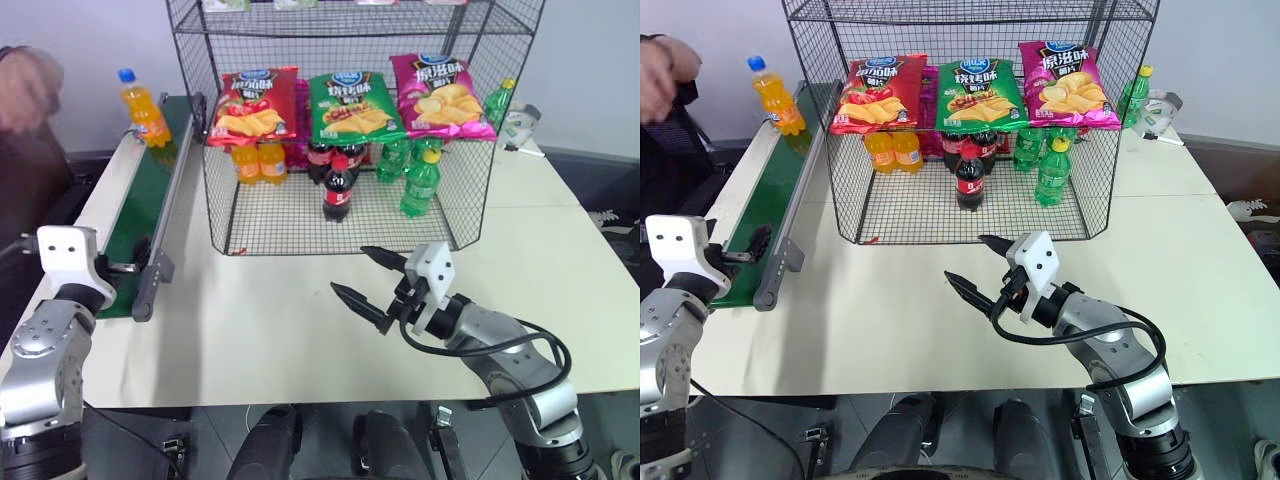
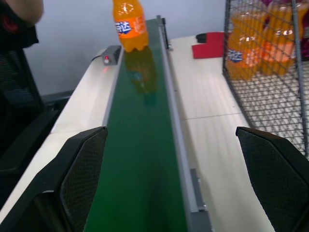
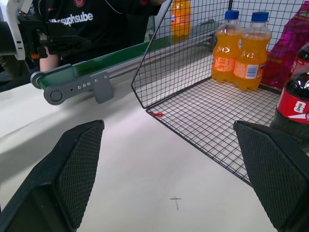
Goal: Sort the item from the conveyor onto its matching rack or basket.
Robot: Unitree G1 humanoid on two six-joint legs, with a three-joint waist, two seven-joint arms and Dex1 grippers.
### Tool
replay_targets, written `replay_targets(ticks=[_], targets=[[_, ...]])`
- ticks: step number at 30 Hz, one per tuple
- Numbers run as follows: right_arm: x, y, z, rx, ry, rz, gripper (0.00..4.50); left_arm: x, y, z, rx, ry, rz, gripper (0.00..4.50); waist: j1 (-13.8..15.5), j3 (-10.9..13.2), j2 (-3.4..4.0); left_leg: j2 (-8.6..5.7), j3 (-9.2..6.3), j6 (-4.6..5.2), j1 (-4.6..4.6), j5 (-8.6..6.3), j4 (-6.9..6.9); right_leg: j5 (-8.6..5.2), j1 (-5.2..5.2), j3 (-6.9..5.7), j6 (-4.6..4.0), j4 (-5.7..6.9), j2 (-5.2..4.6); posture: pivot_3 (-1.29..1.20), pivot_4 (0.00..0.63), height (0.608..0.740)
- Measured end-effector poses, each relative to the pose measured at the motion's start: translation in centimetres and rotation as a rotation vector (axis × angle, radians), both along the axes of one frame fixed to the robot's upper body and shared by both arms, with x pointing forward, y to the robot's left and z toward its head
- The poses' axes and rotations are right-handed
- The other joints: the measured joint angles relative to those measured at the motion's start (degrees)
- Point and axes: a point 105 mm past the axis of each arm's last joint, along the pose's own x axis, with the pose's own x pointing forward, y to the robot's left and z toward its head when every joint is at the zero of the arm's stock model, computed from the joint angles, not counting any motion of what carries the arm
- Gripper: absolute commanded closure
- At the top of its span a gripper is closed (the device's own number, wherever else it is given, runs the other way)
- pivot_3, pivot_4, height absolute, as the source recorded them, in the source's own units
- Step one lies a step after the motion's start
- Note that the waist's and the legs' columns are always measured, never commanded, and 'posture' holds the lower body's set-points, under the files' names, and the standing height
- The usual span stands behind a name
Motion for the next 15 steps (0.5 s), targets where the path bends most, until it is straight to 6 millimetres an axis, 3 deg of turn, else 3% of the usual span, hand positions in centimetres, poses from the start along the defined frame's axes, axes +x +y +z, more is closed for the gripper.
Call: replay_targets(ticks=[15], targets=[[0.03,0.37,-0.04,0.012,0.008,-0.005,0.00,-0.17,1.06,-0.56,0.002,0.014,0.060,0.03,-0.02,0.00,0.00,0.00,0.00,0.00,0.00,0.00,-0.01,0.00,-0.01,0.00,0.00,0.00,0.00,0.00,0.150,0.740]])
